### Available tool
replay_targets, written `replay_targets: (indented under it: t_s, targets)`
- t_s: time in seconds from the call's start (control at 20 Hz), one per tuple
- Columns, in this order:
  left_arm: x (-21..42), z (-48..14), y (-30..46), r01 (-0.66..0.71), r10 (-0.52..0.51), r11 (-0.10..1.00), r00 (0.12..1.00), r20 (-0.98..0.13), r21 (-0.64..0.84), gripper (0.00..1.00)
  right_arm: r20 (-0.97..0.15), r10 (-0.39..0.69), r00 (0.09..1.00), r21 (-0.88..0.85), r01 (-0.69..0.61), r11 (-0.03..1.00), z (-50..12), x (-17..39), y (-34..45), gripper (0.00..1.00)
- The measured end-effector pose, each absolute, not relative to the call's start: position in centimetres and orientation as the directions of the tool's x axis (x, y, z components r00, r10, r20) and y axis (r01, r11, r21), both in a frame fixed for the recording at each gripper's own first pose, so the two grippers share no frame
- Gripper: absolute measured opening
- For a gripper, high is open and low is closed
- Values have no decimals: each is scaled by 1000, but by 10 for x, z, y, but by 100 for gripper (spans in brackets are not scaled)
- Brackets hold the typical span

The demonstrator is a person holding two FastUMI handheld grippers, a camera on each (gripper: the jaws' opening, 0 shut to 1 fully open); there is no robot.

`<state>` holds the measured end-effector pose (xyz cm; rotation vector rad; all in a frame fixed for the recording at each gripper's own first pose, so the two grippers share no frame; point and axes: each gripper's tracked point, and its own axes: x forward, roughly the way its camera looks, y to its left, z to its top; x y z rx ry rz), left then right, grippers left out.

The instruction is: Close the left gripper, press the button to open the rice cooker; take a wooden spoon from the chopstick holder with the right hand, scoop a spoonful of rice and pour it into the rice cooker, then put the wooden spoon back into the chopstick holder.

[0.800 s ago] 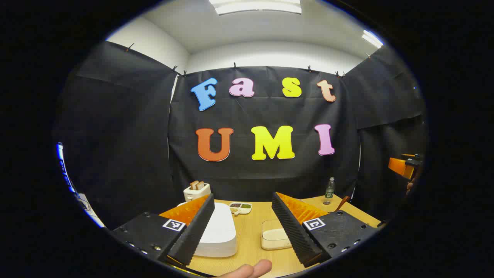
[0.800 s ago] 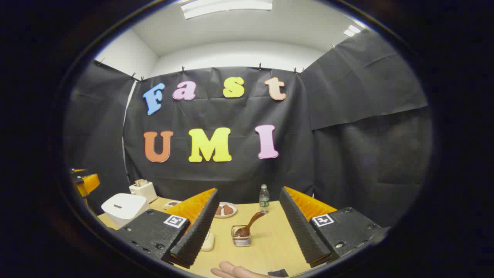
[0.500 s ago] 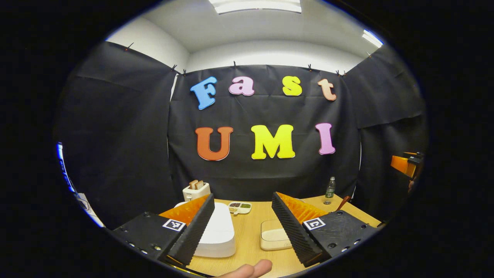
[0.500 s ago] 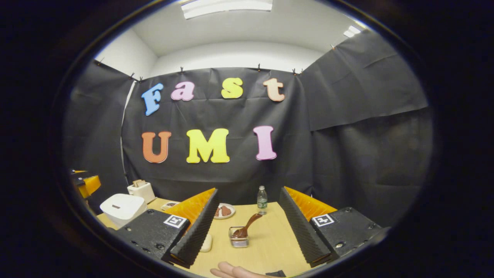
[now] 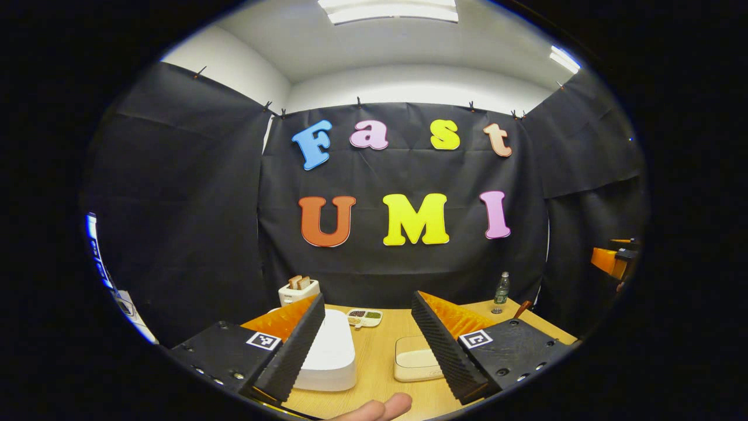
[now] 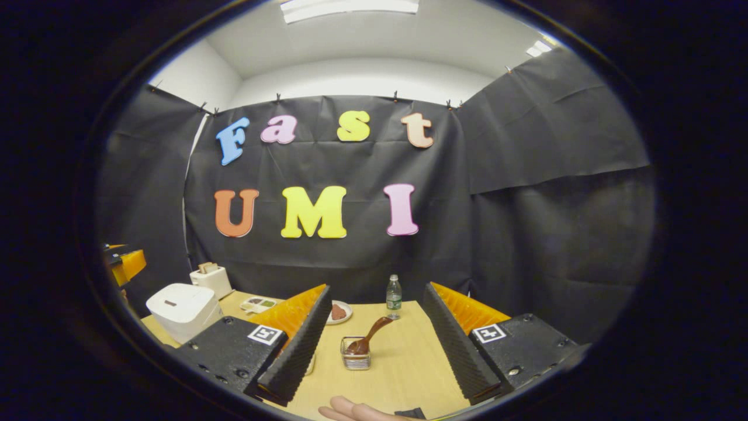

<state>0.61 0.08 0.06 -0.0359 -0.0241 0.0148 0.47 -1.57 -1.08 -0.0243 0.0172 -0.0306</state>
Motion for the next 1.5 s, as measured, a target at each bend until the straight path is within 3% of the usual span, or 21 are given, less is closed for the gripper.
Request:
replay_targets:
  t_s: [0.9, 0.95, 1.0, 1.1, 1.25, 1.35, 1.45, 1.5]
  targets:
    - [54, -49, 72, -63, 60, 998, 996, -71, -31, 95, -29, -40, 999, -23, 39, 999, -32, 19, -24, 100]
    - [58, -51, 78, -65, 62, 997, 996, -67, -38, 92, -25, -40, 999, -19, 39, 999, -32, 18, -24, 100]
    - [60, -55, 78, -51, 47, 997, 996, -77, -49, 73, -23, -39, 999, -12, 39, 999, -33, 18, -25, 100]
    - [67, -59, 87, -55, 51, 997, 995, -86, -45, 65, -31, -42, 999, -2, 42, 999, -38, 20, -28, 100]
    - [77, -71, 96, -49, 46, 999, 991, -124, -22, 11, -45, -47, 998, 2, 47, 999, -46, 26, -31, 100]
    - [82, -79, 103, -64, 67, 998, 986, -152, 23, 0, -57, -38, 998, 12, 39, 999, -52, 28, -29, 99]
    - [70, -86, 111, -54, 61, 998, 977, -204, 39, 0, -64, -37, 997, 18, 38, 999, -56, 31, -29, 99]
    - [92, -97, 107, -68, 74, 997, 974, -216, 36, 0, -68, -42, 997, 17, 43, 999, -58, 33, -31, 100]
